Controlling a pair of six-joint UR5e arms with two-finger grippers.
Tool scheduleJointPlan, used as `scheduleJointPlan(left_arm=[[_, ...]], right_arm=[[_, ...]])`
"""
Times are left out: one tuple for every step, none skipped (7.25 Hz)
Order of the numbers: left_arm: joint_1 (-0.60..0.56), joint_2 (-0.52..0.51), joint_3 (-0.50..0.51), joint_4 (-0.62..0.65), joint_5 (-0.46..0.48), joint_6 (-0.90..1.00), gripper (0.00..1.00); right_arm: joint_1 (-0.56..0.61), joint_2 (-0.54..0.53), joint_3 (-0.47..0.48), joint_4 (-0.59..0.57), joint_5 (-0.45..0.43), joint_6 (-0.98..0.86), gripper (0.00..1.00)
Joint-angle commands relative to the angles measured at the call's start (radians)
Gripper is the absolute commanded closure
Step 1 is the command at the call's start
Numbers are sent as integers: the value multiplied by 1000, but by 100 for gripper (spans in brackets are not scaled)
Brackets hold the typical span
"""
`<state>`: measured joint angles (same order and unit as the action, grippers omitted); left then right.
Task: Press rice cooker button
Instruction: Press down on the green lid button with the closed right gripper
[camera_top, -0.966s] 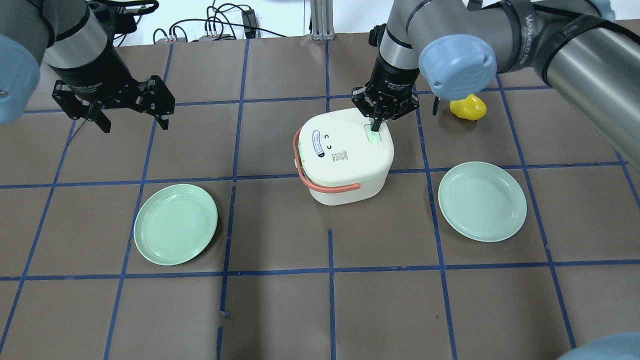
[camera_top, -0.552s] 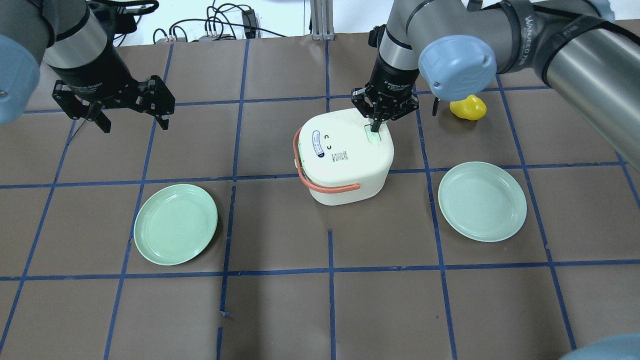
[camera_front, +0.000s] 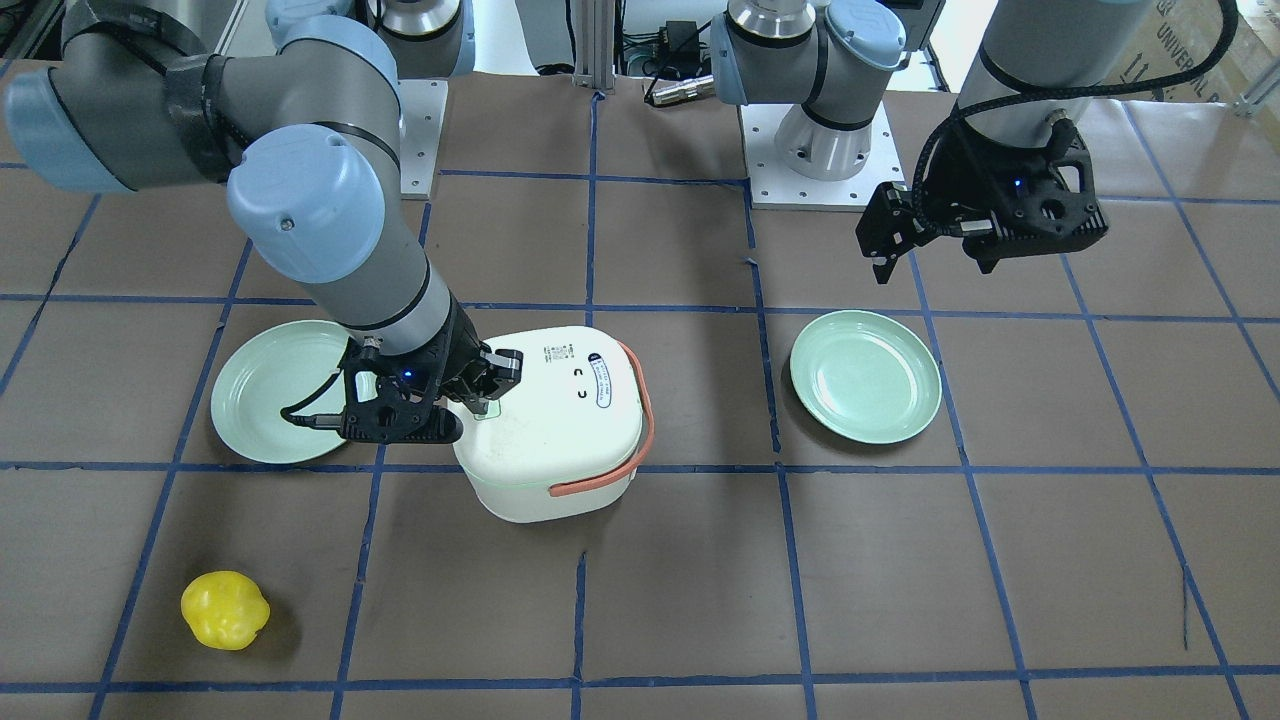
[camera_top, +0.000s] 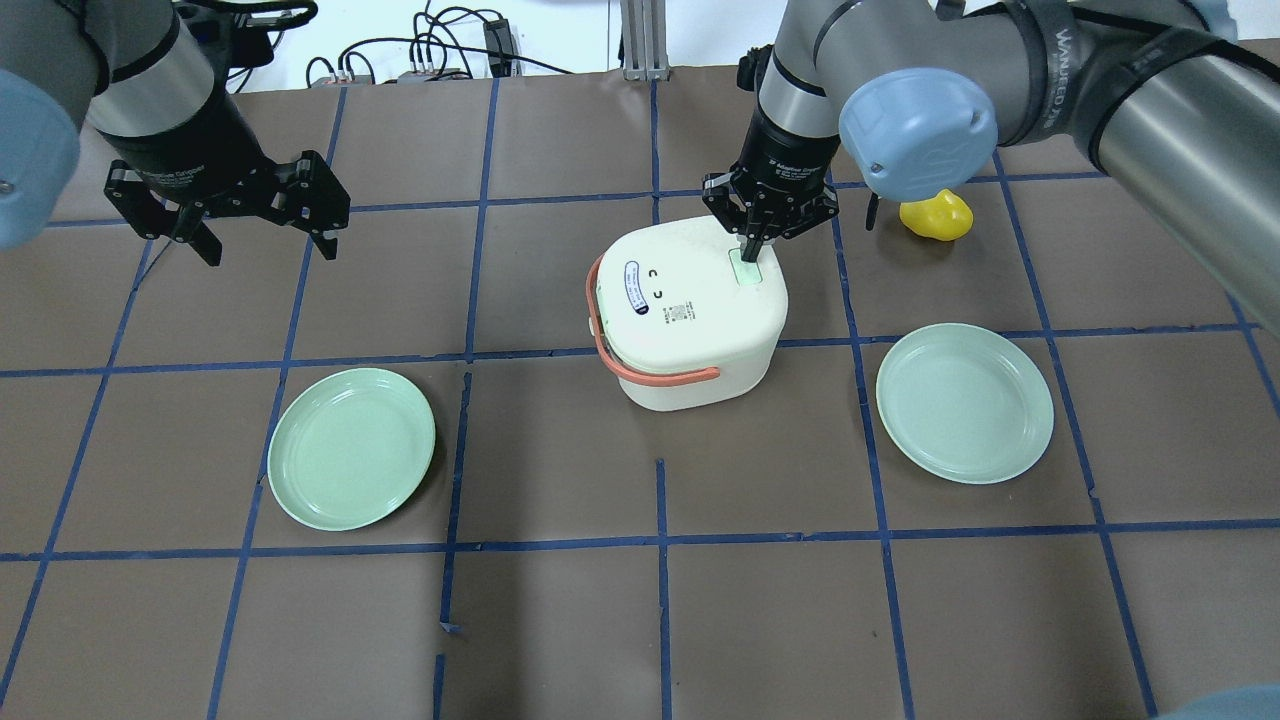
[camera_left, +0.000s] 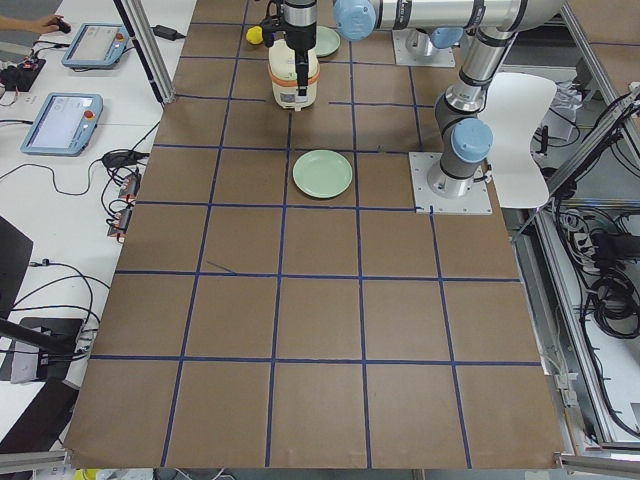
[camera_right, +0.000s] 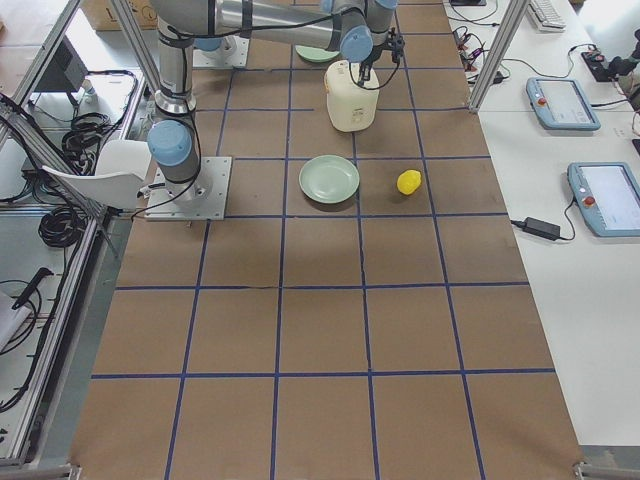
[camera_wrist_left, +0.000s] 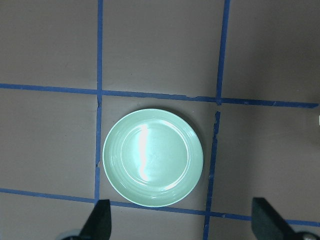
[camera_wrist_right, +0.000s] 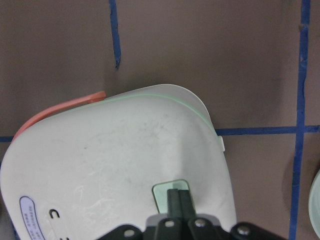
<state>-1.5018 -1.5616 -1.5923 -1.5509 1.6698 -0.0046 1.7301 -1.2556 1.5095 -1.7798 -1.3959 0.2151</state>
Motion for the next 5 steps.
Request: scheduleJointPlan(left_arm=[[0, 0, 0, 0, 1, 0, 0], [0, 0, 0, 0, 1, 0, 0], [0, 0, 0, 0, -1, 0, 0], [0, 0, 0, 0, -1, 0, 0], [0, 0, 0, 0, -1, 0, 0]], right_arm=[[8, 4, 0, 0, 0, 7, 94], [19, 12, 1, 0, 0, 7, 94], [20, 13, 2, 0, 0, 7, 94], [20, 15, 2, 0, 0, 6, 94], [20, 15, 2, 0, 0, 6, 94]])
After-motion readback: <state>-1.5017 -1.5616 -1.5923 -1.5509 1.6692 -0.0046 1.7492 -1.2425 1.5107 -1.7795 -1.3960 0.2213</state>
